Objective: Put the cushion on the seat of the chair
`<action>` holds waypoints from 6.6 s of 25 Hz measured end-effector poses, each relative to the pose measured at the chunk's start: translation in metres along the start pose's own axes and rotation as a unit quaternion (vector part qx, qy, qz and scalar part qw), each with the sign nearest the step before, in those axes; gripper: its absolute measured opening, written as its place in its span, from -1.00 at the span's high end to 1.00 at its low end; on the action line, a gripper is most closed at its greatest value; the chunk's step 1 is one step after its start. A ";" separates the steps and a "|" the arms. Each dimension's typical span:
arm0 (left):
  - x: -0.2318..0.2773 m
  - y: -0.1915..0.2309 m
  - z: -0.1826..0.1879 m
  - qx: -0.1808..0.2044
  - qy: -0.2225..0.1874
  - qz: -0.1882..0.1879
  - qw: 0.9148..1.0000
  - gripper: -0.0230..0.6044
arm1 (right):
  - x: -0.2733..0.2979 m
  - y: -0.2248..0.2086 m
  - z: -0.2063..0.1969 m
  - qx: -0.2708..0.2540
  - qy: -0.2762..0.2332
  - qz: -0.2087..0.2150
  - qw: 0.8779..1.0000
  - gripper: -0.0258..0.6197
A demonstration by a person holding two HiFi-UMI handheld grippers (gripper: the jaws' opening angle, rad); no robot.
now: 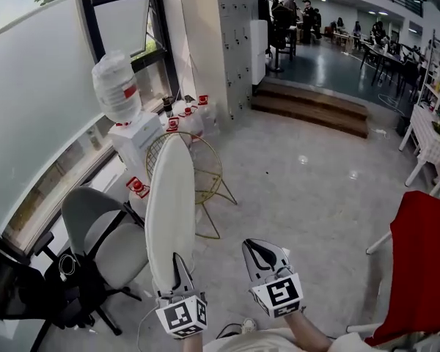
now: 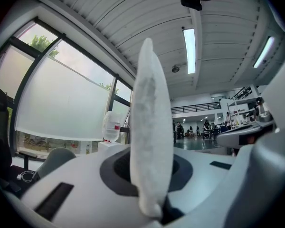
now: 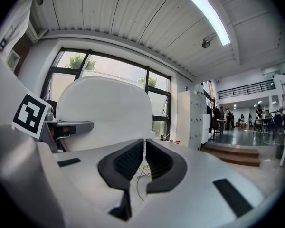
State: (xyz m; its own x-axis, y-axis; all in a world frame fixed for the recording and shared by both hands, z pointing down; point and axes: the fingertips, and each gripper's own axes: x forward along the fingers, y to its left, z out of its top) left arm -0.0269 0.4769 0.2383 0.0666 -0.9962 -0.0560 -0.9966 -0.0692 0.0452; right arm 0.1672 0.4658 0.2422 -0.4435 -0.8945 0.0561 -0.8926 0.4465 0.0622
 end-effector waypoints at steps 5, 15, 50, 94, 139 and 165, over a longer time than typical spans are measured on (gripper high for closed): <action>0.002 -0.009 -0.003 0.001 0.009 0.006 1.000 0.77 | 0.003 -0.012 -0.004 0.004 0.006 0.013 1.000 0.84; 0.034 -0.002 -0.008 0.000 0.006 0.018 1.000 0.76 | 0.035 -0.023 -0.012 -0.031 0.012 0.023 0.999 0.84; 0.548 0.159 0.015 0.041 -0.059 -0.041 0.997 0.76 | 0.607 -0.136 0.067 -0.086 -0.002 -0.014 0.996 0.85; 0.690 0.115 -0.024 0.039 -0.013 0.052 0.998 0.76 | 0.711 -0.205 0.056 -0.036 -0.050 0.140 0.988 0.85; 0.688 0.116 -0.388 -0.010 0.171 -0.035 0.985 0.76 | 0.761 -0.206 -0.274 -0.004 0.138 0.146 0.980 0.85; 0.648 0.107 -0.447 -0.377 0.303 -0.135 0.865 0.77 | 0.736 -0.181 -0.343 0.044 0.202 0.201 0.958 0.85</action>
State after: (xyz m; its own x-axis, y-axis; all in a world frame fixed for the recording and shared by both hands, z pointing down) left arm -0.0680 -0.2001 0.6530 0.5327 -0.7675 0.3566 -0.6404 -0.0901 0.7628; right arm 0.0301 -0.2660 0.6140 -0.7015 -0.5611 0.4394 -0.6672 0.7338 -0.1281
